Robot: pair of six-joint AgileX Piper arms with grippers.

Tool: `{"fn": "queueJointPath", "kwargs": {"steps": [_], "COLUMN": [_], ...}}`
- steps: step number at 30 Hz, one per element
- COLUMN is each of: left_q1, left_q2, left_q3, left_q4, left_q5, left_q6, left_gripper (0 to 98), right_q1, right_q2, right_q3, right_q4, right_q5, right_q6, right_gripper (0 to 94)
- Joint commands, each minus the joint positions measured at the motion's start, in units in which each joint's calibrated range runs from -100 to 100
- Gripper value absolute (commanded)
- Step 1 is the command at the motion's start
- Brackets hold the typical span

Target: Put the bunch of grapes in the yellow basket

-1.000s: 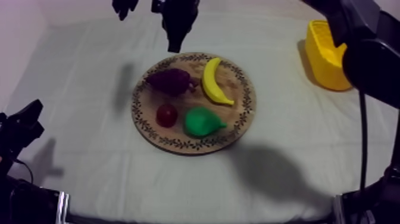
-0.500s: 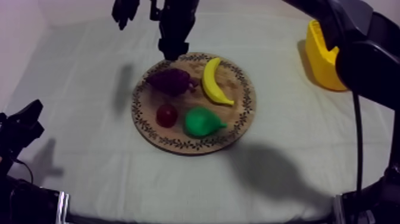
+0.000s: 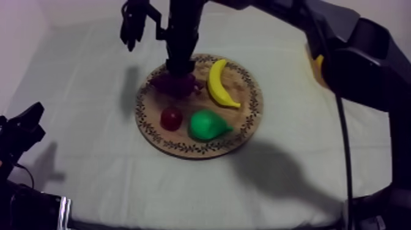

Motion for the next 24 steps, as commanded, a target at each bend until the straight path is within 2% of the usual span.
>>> {"fn": "queueJointPath", "kwargs": {"steps": [1,20,22,24], "left_q1": [0.00,0.00,0.00,0.00], "left_q2": [0.00,0.00,0.00,0.00], "left_q3": [-0.03,-0.03,-0.03,-0.03], "left_q4": [0.02,0.02,0.02,0.02], "left_q5": [0.00,0.00,0.00,0.00], "left_q6": [0.01,0.01,0.01,0.01], "left_gripper": [0.1,0.1,0.1,0.1], "right_q1": [0.10,0.80,0.69,0.65], "right_q2": [1.98,14.77,15.31,15.66], "right_q3": [-0.81,-9.66,-9.45,-9.36], "right_q4": [-0.30,-1.35,-1.56,-1.79], "right_q5": [0.10,2.13,2.19,2.15], "right_q6": [0.25,2.78,2.99,2.92], "right_gripper": [63.8,62.2,58.7,50.0]}}
